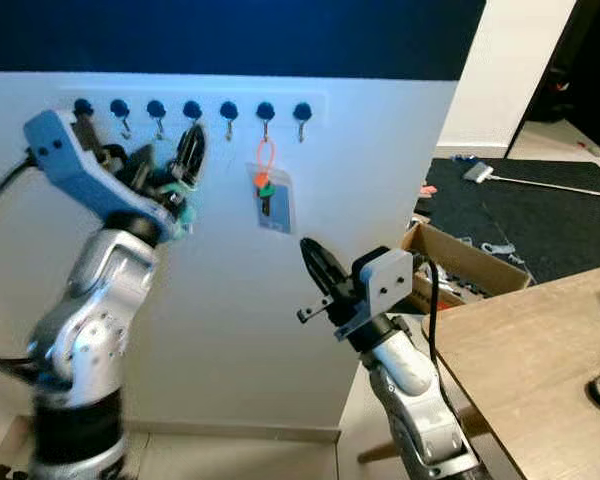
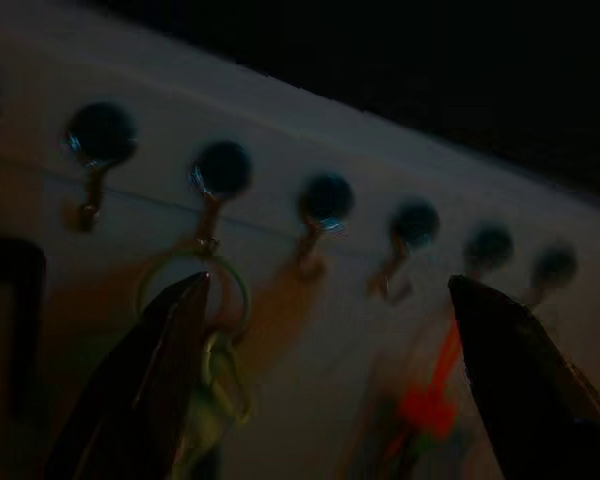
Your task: Hang keys on a hook
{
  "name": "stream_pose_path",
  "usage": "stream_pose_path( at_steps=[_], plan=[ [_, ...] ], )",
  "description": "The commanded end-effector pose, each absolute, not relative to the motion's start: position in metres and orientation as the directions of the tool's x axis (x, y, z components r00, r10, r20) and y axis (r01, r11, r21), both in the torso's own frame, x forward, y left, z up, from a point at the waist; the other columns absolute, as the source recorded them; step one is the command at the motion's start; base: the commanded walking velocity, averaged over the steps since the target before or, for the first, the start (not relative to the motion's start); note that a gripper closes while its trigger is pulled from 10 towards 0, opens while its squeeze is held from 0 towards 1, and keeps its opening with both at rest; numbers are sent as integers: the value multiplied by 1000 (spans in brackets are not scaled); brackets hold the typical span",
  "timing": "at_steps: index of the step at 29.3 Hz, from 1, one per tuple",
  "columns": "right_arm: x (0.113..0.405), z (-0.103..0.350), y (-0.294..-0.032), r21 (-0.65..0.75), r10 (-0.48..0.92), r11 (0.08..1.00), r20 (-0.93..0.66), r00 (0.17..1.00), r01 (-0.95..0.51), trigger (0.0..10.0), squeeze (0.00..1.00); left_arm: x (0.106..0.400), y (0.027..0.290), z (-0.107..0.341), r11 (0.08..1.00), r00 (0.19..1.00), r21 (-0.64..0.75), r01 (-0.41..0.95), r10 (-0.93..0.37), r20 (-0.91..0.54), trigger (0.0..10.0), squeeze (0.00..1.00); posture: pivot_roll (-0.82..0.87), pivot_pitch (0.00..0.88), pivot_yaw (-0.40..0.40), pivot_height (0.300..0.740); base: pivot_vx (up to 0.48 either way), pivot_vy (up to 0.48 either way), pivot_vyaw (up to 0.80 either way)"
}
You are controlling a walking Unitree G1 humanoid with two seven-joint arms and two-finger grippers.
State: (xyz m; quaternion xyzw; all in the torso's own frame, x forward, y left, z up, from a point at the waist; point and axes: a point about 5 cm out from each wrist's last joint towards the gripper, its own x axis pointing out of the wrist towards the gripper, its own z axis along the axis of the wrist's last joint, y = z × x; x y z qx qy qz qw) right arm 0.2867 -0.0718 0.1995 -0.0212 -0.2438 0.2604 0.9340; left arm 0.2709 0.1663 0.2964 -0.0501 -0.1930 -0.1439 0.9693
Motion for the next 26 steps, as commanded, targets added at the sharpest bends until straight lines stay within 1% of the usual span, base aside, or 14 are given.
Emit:
stream_pose_path(
  at_steps=[1,2,3,4,6,9,11,12,14,15,17,19,20,26],
  plan=[
    [285,197,-72,-170,500,862,436,749,-477,10000,0,265,154,288,935,874,67,348,-350,337,10000,0,197,114,29,740,0,0,0],
    [287,193,-73,-169,500,863,423,755,-477,10000,0,248,148,247,887,886,243,393,-436,160,10000,0,204,112,27,740,0,0,0],
    [287,193,-73,-169,500,863,423,755,-477,10000,0,248,148,247,887,886,243,393,-436,160,10000,0,204,112,27,740,0,0,0],
    [287,192,-74,-169,501,863,418,758,-477,10000,0,242,147,234,871,887,270,410,-450,104,10000,0,208,111,25,740,0,0,0],
    [289,185,-76,-167,496,866,395,773,-471,10000,0,235,151,203,897,913,196,396,-407,13,10000,0,207,109,19,740,0,0,0],
    [290,180,-79,-161,488,872,377,787,-463,10000,0,232,153,190,908,926,187,374,-378,-19,10000,0,207,109,17,740,0,0,0],
    [292,154,-93,-117,430,903,286,856,-414,10000,0,229,162,155,952,964,161,261,-249,-92,10000,0,206,109,7,740,0,0,0],
    [292,154,-93,-117,430,903,286,856,-414,10000,0,229,162,155,952,964,161,261,-249,-92,10000,0,206,109,7,740,0,0,0],
    [286,126,-108,-93,392,920,185,901,-381,10000,0,230,172,135,985,987,126,117,-102,-123,10000,0,193,107,-5,740,0,0,0],
    [286,126,-108,-93,392,920,185,901,-381,10000,0,230,172,135,985,987,126,117,-102,-123,10000,0,193,107,-5,740,0,0,0],
    [277,111,-113,-144,405,911,132,905,-386,10000,0,234,179,133,987,995,160,30,-14,-98,10000,0,183,105,-9,740,0,0,0],
    [275,109,-114,-161,412,906,123,903,-392,10000,0,235,179,133,985,996,170,18,-3,-88,10000,0,183,105,-9,740,0,0,0],
    [273,109,-116,-170,409,907,128,904,-386,10000,0,238,176,139,982,998,190,6,5,-56,10000,0,169,104,-21,740,0,0,0],
    [276,117,-119,-183,383,917,162,910,-353,10000,0,242,167,147,985,1000,170,-5,5,0,10000,0,166,105,-35,740,0,0,0]
  ],
)
